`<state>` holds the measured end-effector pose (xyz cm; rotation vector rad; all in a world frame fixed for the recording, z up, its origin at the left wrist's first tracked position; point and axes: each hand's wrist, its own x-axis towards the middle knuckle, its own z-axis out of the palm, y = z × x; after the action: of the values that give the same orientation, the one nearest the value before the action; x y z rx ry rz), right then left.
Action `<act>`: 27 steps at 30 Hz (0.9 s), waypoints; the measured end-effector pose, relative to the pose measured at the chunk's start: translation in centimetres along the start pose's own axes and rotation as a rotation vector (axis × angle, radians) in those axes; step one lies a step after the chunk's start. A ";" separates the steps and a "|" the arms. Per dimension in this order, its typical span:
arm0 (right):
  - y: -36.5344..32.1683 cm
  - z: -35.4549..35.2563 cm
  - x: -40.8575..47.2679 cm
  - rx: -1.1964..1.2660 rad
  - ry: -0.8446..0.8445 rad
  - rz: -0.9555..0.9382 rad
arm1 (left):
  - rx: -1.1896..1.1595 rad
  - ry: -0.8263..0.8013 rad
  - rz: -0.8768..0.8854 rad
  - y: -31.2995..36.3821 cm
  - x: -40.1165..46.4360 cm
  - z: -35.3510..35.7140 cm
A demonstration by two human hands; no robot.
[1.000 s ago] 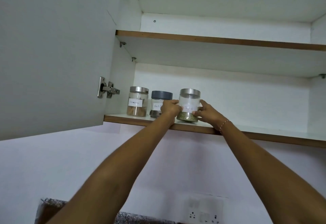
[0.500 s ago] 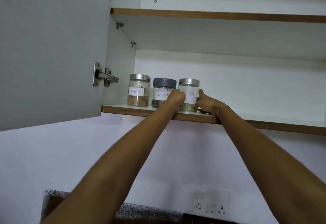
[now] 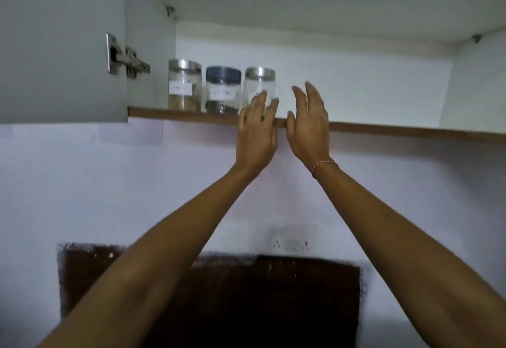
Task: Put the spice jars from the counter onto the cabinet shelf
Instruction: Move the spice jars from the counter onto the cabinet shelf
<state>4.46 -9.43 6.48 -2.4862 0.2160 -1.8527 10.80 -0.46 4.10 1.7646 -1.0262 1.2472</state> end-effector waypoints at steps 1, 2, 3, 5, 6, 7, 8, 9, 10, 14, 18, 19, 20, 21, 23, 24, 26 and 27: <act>0.1 -0.2 -2.3 -0.002 0.048 -0.007 | -0.006 -0.018 0.004 0.4 -2.9 0.4; 0.1 -0.2 -4.8 -0.007 0.067 -0.010 | -0.011 -0.039 0.005 0.9 -6.1 0.8; 0.3 -0.1 -7.5 -0.011 0.059 -0.011 | -0.017 -0.068 0.000 1.3 -9.3 1.1; 0.7 0.3 -12.9 0.004 -0.009 0.023 | -0.021 -0.162 -0.031 1.8 -15.4 1.8; 0.9 0.5 -16.0 0.016 -0.068 0.057 | -0.026 -0.229 -0.058 2.0 -18.6 2.0; 1.1 0.6 -18.7 0.031 -0.120 0.087 | -0.033 -0.283 -0.087 2.1 -21.2 2.0; 1.3 0.7 -21.1 0.033 -0.171 0.112 | -0.039 -0.327 -0.112 2.1 -23.4 2.0; 1.5 0.7 -23.9 0.021 -0.223 0.140 | -0.037 -0.381 -0.134 2.2 -25.8 2.0; 1.8 0.7 -26.5 0.004 -0.263 0.163 | -0.028 -0.432 -0.145 2.1 -27.9 2.0; 2.9 0.6 -35.2 -0.056 -0.414 0.261 | -0.002 -0.576 -0.239 1.8 -34.9 2.4; 4.4 1.0 -42.2 -0.039 -0.600 0.408 | -0.041 -0.761 -0.421 1.0 -40.4 3.2; 4.8 1.2 -43.8 -0.021 -0.643 0.441 | -0.068 -0.813 -0.478 0.8 -41.7 3.6; 5.1 1.6 -45.4 0.005 -0.694 0.482 | -0.113 -0.863 -0.556 0.6 -42.9 3.9; 5.4 2.0 -46.7 0.044 -0.755 0.539 | -0.177 -0.910 -0.656 0.4 -44.0 4.3; 5.9 3.1 -49.1 0.143 -0.897 0.658 | -0.335 -0.982 -0.877 0.2 -45.8 5.2; 6.1 3.7 -50.0 0.191 -0.955 0.710 | -0.413 -0.999 -0.985 0.2 -46.5 5.7; 6.2 4.8 -51.3 0.280 -1.020 0.831 | -0.550 -1.020 -1.175 0.3 -47.6 6.6; 6.2 5.2 -51.8 0.320 -1.029 0.896 | -0.612 -1.027 -1.245 0.5 -48.0 7.0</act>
<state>-5.60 -9.04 -44.98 -2.1725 0.7226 -0.2017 2.86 2.31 -43.69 1.8938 -0.4324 -0.7304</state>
